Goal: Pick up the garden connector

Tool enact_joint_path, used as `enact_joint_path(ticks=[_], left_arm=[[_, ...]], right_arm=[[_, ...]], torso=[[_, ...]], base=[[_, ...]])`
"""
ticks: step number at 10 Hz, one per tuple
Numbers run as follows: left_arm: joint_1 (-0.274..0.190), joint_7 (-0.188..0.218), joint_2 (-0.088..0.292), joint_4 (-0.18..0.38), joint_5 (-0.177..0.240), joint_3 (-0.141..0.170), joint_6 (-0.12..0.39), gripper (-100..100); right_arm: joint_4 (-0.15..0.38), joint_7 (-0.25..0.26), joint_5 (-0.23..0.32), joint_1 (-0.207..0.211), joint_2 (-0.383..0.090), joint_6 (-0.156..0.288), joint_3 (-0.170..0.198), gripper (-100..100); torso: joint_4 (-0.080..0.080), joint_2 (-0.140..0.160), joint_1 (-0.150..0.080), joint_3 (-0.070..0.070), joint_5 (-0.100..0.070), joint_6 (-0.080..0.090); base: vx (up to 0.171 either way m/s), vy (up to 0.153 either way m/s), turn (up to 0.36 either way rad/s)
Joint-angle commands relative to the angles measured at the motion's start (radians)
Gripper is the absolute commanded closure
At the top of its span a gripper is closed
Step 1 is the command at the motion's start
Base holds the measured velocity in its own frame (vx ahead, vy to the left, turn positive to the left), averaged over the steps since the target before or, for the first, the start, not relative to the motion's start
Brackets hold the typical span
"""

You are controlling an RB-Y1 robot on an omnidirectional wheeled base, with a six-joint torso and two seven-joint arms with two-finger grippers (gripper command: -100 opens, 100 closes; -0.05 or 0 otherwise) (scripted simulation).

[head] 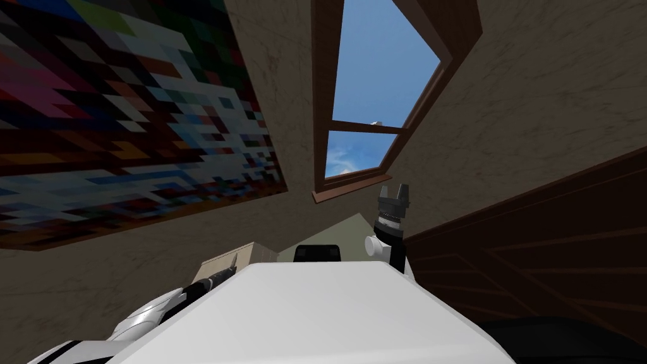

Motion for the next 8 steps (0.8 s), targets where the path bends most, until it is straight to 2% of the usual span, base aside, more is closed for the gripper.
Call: enact_joint_path(ticks=[1, 2, 3, 4, 5, 6, 7, 8], left_arm=[[0.02, 0.01, 0.01, -0.032, 0.034, -0.025, 0.011, 100], [0.037, 0.001, 0.024, -0.044, 0.071, -0.06, 0.014, 100], [0.037, 0.001, 0.024, -0.044, 0.088, -0.06, 0.014, 100], [0.053, -0.007, 0.039, -0.057, 0.124, -0.095, 0.017, 100], [0.053, -0.007, 0.039, -0.057, 0.142, -0.095, 0.017, 100], [0.07, -0.016, 0.054, -0.07, 0.178, -0.13, 0.02, 100], [0.07, -0.016, 0.054, -0.07, 0.196, -0.13, 0.02, 100], [0.086, -0.025, 0.069, -0.082, 0.233, -0.165, 0.023, 100]], right_arm=[[0.0, 0.0, 0.0, 0.0, 0.0, 0.0, 0.0, 0], [0.0, 0.0, 0.0, 0.0, 0.0, 0.0, 0.0, 0], [0.0, 0.0, 0.0, 0.0, 0.0, 0.0, 0.0, 0], [0.0, 0.0, 0.0, 0.0, 0.0, 0.0, 0.0, 0], [0.0, 0.0, 0.0, 0.0, 0.0, 0.0, 0.0, 0], [0.0, 0.0, 0.0, 0.0, 0.0, 0.0, 0.0, 0], [0.0, 0.0, 0.0, 0.0, 0.0, 0.0, 0.0, 0], [0.0, 0.0, 0.0, 0.0, 0.0, 0.0, 0.0, 0]], torso=[[0.0, 0.0, 0.0, 0.0, 0.0, 0.0], [0.0, 0.0, 0.0, 0.0, 0.0, 0.0], [0.0, 0.0, 0.0, 0.0, 0.0, 0.0], [0.0, 0.0, 0.0, 0.0, 0.0, 0.0], [0.0, 0.0, 0.0, 0.0, 0.0, 0.0], [0.0, 0.0, 0.0, 0.0, 0.0, 0.0], [0.0, 0.0, 0.0, 0.0, 0.0, 0.0], [0.0, 0.0, 0.0, 0.0, 0.0, 0.0]], base=[[0.007, -0.013, -0.014], [0.009, -0.016, -0.035], [0.006, -0.013, -0.017], [0.008, -0.018, -0.042], [0.006, -0.013, -0.011], [0.007, -0.015, -0.036], [0.006, -0.013, -0.016], [0.01, -0.013, -0.039]])
